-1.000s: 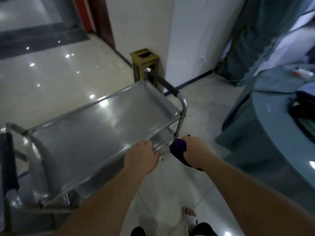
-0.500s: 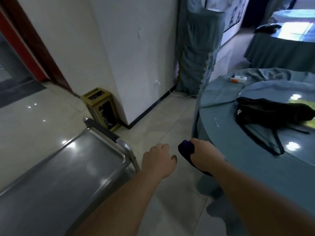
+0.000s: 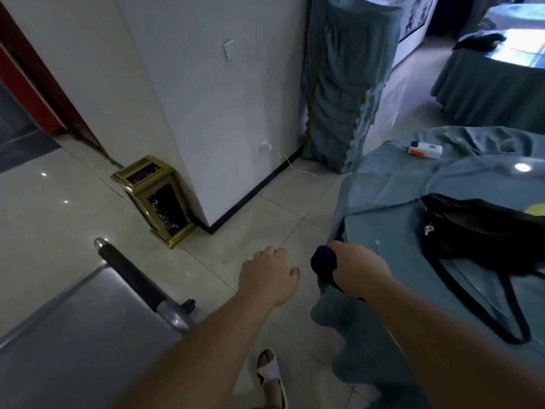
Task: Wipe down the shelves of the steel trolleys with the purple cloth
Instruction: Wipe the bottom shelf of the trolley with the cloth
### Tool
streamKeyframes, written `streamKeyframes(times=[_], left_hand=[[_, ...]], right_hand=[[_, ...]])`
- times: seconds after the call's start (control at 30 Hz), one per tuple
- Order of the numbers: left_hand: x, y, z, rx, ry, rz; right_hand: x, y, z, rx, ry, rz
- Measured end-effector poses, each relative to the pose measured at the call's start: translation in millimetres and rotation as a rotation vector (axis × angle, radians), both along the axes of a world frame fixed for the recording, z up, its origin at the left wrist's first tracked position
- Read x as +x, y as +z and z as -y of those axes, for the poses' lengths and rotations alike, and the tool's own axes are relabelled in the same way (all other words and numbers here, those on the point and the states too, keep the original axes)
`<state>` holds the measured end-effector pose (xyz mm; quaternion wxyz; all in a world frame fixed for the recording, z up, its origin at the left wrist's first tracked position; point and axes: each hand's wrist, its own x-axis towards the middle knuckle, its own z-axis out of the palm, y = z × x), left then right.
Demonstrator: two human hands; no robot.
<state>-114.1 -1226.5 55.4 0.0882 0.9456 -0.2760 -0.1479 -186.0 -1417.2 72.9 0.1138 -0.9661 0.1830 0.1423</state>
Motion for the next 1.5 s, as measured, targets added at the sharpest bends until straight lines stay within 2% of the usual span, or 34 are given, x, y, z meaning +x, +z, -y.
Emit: streamKeyframes(times=[0.17, 0.47, 0.7, 0.83, 1.03, 1.27, 1.5], left_hand=[[111.0, -19.2, 11.6, -0.001, -0.01, -0.046], [276.5, -19.3, 6.9, 0.02, 0.108, -0.06], [386.0, -35.0, -17.2, 0.037, 0.37, -0.044], [444.8, -30.4, -39.2, 0.057, 0.589, -0.035], [482.3, -35.4, -82.2, 0.038, 0.904, -0.087], [523.9, -55.3, -172.9, 0.029, 1.165, -0.143], [598.1, -68.7, -293.2, 0.027, 1.297, -0.185]], right_hand=[[109.8, -1.7, 21.2, -0.048, 0.016, -0.028], [281.9, -2.6, 37.2, -0.08, 0.123, -0.065], [445.8, -28.0, 29.0, -0.082, 0.38, -0.072], [541.1, -35.3, 6.4, -0.009, 0.521, -0.074], [650.6, -25.7, -60.3, 0.064, 0.814, -0.033], [730.2, -39.3, -188.5, 0.089, 1.105, -0.115], [813.3, -55.5, -331.1, 0.054, 1.203, -0.098]])
